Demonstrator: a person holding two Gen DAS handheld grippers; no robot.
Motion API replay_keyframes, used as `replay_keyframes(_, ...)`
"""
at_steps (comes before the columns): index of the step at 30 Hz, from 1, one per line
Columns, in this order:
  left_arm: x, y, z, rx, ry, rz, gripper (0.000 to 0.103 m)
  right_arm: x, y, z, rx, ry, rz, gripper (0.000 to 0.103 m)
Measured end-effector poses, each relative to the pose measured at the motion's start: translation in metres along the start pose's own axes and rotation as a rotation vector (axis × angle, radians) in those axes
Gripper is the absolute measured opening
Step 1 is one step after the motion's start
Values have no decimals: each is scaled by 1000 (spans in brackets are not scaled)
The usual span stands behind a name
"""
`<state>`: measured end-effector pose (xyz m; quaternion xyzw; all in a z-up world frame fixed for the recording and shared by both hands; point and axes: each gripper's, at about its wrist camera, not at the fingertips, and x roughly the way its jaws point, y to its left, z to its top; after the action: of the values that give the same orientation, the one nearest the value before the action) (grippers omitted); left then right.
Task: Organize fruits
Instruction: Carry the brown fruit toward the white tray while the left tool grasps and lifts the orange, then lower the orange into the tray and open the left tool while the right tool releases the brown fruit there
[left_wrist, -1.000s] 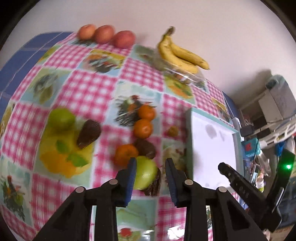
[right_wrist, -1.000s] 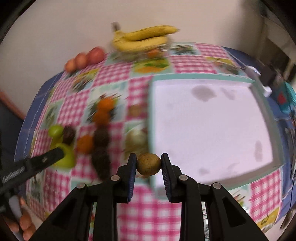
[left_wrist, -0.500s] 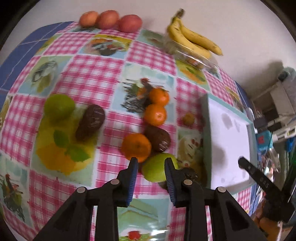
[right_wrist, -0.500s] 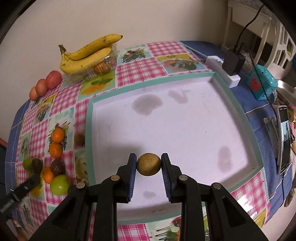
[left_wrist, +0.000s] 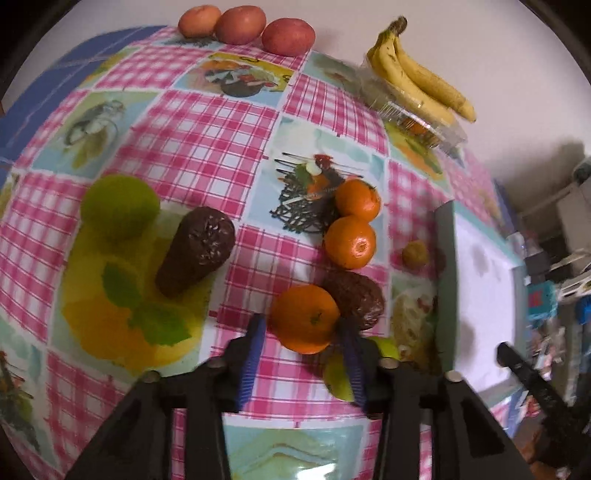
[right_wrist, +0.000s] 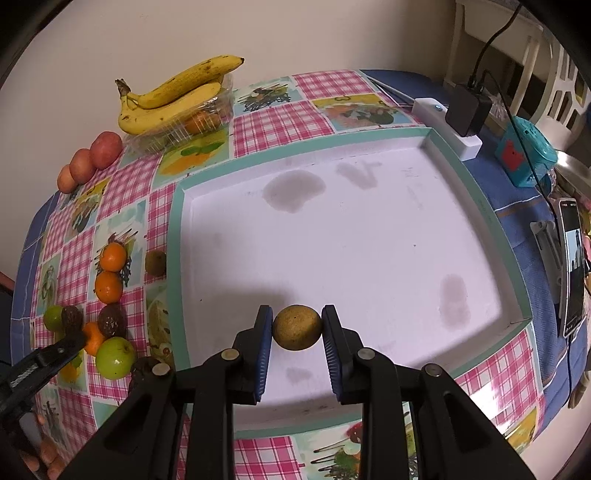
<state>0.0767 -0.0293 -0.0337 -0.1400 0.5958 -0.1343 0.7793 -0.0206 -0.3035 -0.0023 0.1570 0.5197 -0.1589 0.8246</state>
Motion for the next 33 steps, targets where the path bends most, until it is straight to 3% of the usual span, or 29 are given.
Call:
replay_keyframes(7, -28, 3, 2, -29, -78, -28, 38, 1, -1, 0, 7, 1, 4, 28)
replay_keyframes(11, -44, -30, 5, 45, -115, -110, 38, -3, -8, 4, 34, -19, -4, 28)
replay_keyframes(13, -41, -62, 5, 129, -105, -142, 38, -4, -16, 8, 57, -37, -35, 28)
replay_keyframes(17, -19, -120, 5, 279, -85, -127, 38, -3, -35, 21, 123, -53, -51, 28)
replay_keyframes(23, 14, -168, 8, 392, -62, -111, 38, 5, -63, 43, 187, -71, -73, 28)
replay_keyframes(33, 72, -192, 6, 449, 18, -40, 38, 39, -93, 60, 218, -34, -125, 28)
